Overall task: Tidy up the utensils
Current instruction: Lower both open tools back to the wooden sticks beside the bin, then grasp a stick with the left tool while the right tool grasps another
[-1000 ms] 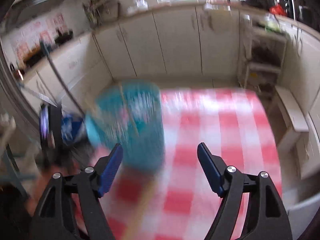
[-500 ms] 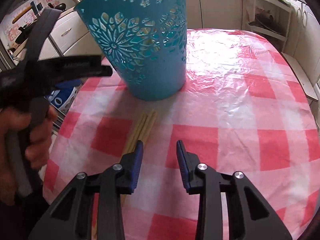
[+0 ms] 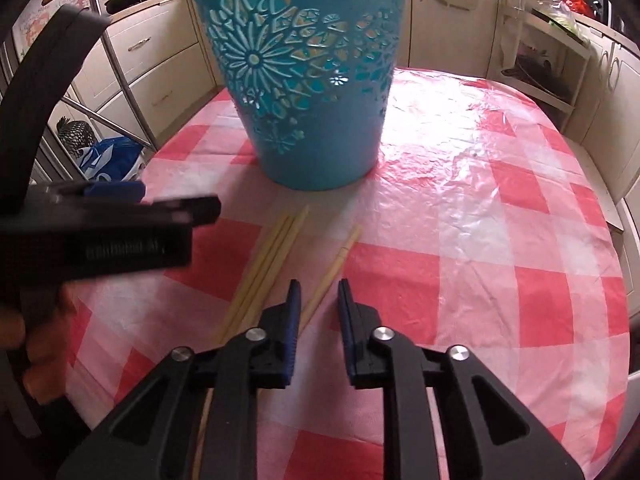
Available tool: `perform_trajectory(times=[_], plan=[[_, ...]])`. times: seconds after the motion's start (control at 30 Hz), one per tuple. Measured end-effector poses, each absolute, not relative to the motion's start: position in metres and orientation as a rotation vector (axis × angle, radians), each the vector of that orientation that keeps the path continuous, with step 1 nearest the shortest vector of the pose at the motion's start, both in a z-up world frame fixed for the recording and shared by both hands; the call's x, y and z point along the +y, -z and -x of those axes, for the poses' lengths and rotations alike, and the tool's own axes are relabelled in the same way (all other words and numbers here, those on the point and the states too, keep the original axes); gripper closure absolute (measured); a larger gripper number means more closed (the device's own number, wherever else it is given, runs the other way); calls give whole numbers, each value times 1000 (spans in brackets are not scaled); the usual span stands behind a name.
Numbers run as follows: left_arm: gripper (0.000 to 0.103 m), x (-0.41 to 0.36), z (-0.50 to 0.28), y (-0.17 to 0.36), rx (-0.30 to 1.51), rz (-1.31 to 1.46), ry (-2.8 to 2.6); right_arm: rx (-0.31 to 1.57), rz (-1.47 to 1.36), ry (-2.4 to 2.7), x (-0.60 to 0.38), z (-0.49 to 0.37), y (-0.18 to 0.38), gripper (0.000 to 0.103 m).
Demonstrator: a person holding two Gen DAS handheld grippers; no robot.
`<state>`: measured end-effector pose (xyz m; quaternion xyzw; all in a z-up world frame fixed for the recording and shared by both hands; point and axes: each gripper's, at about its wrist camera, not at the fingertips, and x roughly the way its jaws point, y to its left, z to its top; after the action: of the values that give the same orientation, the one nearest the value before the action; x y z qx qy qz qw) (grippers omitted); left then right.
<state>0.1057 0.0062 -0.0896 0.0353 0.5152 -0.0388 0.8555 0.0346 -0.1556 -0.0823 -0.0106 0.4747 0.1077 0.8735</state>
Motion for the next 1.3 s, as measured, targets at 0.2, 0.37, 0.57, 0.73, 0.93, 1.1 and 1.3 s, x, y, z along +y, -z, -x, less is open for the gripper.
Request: perform_trajectory(times=[0.2,0.37,0.57,0.73,0.93,1.1,1.3], plan=[[19,-13,-87,100,1071,-123,103,978,21,-188,-175,-23,82,88],[19,-16,-79,92,1039,-70,132,964,12,-183,-179,-19,82,88],[19,-26,-77,95,1049,-96,152,952,46,-178,-175,-17,82,87],[19,-25,-77,95,1040,-119,147,951,33,-181,-176,-18,82,87],[19,-26,-77,96,1034,-131,150,954,17,-201,-180,-18,81,87],[20,-35,-74,101,1034,-153,124,982,-119,-235,-205,-24,80,87],[22,-38,-72,105,1021,-141,101,1001,-103,-240,-206,-28,77,87]])
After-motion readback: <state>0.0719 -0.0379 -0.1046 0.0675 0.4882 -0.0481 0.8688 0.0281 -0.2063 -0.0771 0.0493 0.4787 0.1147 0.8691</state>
